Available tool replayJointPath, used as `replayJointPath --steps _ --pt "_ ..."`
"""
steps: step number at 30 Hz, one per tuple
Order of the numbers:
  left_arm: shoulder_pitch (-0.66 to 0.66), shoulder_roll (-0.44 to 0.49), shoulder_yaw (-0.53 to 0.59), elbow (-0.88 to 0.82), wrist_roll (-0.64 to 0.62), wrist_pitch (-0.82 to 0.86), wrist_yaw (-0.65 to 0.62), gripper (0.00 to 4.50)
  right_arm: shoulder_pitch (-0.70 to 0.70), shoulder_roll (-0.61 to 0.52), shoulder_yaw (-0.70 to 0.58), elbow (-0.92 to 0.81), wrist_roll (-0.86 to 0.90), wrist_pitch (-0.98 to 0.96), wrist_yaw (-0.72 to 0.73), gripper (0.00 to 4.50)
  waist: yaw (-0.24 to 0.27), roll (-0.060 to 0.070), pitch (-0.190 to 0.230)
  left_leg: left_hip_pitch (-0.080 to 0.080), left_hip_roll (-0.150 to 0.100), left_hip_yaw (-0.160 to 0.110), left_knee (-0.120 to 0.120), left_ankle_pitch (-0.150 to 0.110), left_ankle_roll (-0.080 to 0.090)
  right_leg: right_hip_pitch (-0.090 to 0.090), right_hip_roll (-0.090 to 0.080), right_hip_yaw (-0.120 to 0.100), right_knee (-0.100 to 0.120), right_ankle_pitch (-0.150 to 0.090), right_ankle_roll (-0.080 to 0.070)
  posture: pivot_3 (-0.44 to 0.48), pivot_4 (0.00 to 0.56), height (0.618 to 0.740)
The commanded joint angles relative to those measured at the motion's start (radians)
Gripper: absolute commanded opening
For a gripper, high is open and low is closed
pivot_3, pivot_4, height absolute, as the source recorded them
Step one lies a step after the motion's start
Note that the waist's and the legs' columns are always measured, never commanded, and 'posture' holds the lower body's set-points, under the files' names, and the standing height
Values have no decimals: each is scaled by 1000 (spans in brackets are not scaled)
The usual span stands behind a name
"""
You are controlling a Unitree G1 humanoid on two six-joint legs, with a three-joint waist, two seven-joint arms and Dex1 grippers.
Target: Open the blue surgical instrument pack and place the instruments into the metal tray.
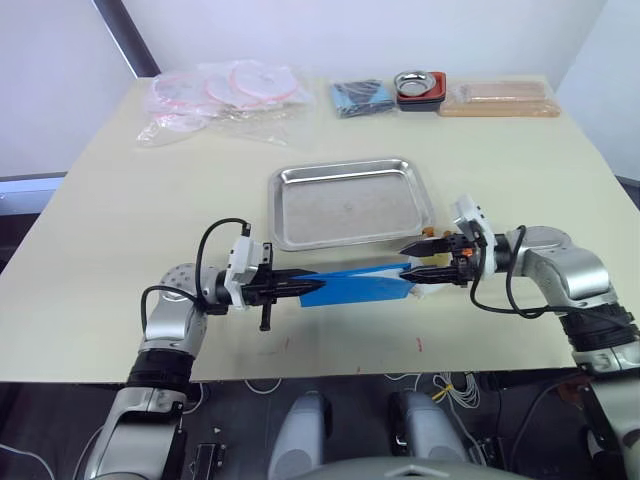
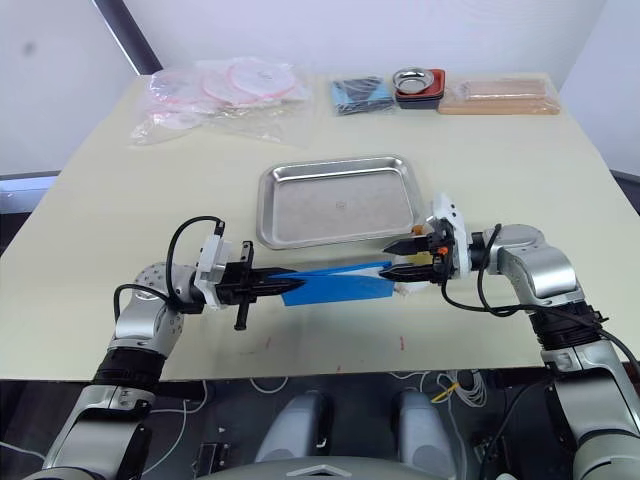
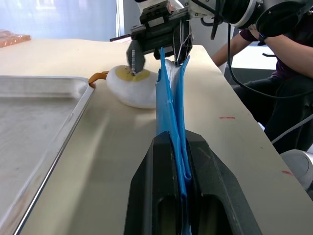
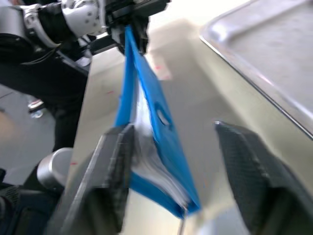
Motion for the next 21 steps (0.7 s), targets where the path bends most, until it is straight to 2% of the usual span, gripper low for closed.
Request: replayJointPath --steps 1,6,10,14,21 --pt "15 2 -8 -24 14 2 11 0 19 -29 -91 -22 36 -9 -18 4446 1 0 0 0 0 0 0 0 0 0 0 0 0 0 0 0 150 740" --pt "18 -1 -9 -23 23 -12 22 0 40 -30 -157 40 4 -68 -81 4446 1 0 0 0 0 0 0 0 0 0 0 0 0 0 0 0 150 740" --pt "14 -2 -12 -11 26 -22 16 0 66 -47 -148 90 -24 -55 -104 4446 1 0 0 0 0 1 0 0 0 0 0 0 0 0 0 0 150 740" --pt "4 -4 -13 5 30 -32 13 0 80 -51 -132 129 -49 -27 -129 4446 1 0 0 0 0 1 0 0 0 0 0 1 0 0 0 0 150 740" --pt "-4 -12 -20 25 44 -55 10 0 103 -51 -101 88 -36 107 -131 4446 1 0 0 0 0 0 0 0 0 0 0 0 0 0 0 0 150 740"
